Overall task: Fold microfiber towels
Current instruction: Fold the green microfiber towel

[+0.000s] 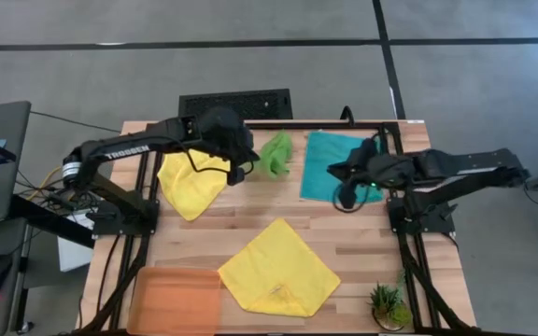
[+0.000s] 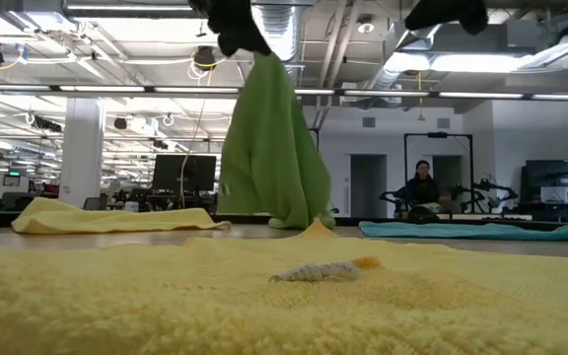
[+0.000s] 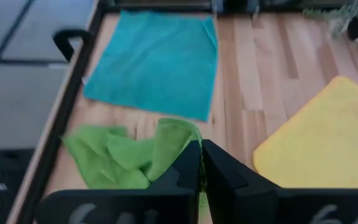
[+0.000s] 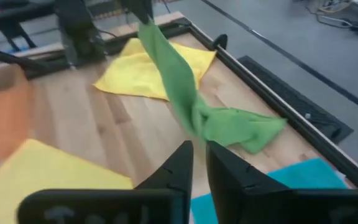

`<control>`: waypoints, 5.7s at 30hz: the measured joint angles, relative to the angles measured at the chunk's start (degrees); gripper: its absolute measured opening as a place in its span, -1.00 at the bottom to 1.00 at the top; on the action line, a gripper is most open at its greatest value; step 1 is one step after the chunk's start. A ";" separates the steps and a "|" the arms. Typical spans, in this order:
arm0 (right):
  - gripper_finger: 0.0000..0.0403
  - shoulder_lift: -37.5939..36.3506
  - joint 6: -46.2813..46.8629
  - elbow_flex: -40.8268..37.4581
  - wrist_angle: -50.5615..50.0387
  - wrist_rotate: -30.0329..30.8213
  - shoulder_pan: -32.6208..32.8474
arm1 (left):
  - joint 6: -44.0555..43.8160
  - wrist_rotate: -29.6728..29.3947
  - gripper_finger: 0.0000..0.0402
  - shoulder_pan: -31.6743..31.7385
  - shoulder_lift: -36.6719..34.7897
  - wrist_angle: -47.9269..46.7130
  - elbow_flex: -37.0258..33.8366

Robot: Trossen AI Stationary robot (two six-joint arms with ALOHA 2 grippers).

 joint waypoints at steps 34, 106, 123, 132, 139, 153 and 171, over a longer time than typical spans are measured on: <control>-0.09 20.89 -28.49 0.01 32.17 -30.61 -19.21 | 12.86 0.59 -1.00 -0.86 0.09 -18.13 23.23; -0.19 36.65 -45.15 17.58 30.95 -55.24 -22.51 | 30.34 -6.89 -1.00 -6.91 17.18 -43.00 45.63; -0.19 38.13 -45.88 17.56 27.54 -61.62 -23.28 | 29.78 -14.99 -1.00 -6.88 16.84 -43.73 46.90; -0.19 38.13 -45.45 17.56 24.04 -61.34 -24.04 | 28.82 -17.65 -1.00 -6.88 15.53 -44.10 51.56; -0.29 38.13 -45.46 17.56 23.14 -61.31 -24.15 | 27.72 -20.13 -1.00 -6.88 14.86 -45.04 52.11; -0.36 38.13 -45.92 17.56 25.86 -55.17 -24.41 | 28.49 -17.99 -1.00 -8.82 14.32 -42.93 52.15; -0.39 38.13 -45.38 17.54 17.80 -55.22 -23.63 | 29.80 -23.62 -1.00 -9.26 11.37 -38.71 52.15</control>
